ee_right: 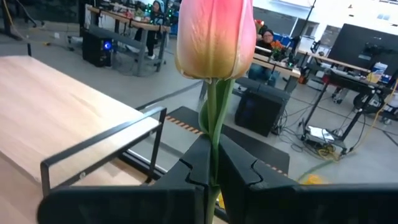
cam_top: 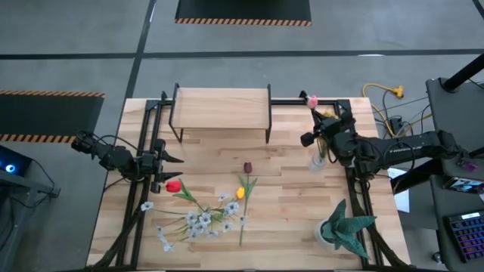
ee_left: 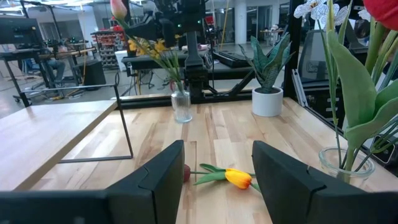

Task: Pick and place flowers into a vace then onto a shelf
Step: Put the pink flower into the left transparent vase

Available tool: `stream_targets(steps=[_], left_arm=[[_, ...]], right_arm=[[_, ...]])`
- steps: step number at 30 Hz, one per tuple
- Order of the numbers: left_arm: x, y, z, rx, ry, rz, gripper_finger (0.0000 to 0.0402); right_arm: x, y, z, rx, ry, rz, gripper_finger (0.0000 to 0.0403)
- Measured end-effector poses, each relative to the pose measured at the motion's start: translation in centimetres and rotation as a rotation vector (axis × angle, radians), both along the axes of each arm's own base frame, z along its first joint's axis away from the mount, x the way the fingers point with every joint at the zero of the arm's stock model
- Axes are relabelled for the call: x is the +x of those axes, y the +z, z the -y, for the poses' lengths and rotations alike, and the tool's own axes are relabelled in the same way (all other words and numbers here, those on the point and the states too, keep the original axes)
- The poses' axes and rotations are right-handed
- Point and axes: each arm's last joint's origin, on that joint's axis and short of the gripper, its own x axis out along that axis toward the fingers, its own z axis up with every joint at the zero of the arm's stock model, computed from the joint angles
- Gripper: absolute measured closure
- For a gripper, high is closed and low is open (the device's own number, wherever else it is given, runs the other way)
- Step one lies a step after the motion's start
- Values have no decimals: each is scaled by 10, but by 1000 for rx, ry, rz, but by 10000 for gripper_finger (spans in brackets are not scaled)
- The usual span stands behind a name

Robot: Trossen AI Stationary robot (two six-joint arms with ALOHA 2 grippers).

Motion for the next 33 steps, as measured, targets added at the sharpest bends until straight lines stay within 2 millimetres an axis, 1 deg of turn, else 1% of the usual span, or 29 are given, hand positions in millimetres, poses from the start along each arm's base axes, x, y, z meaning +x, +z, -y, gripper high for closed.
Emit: stream_targets(steps=[6, 21, 25, 33], left_arm=[[0, 0, 0, 0, 0, 0, 228], [0, 0, 0, 0, 0, 0, 228], [0, 0, 0, 0, 0, 0, 228], [0, 0, 0, 0, 0, 0, 228]], right_arm=[[-1, -6, 0, 22, -5, -18, 390], [-1, -3, 0, 25, -1, -3, 387], [-1, -1, 0, 25, 2, 2, 368], [0, 2, -5, 24, 32, 7, 303]])
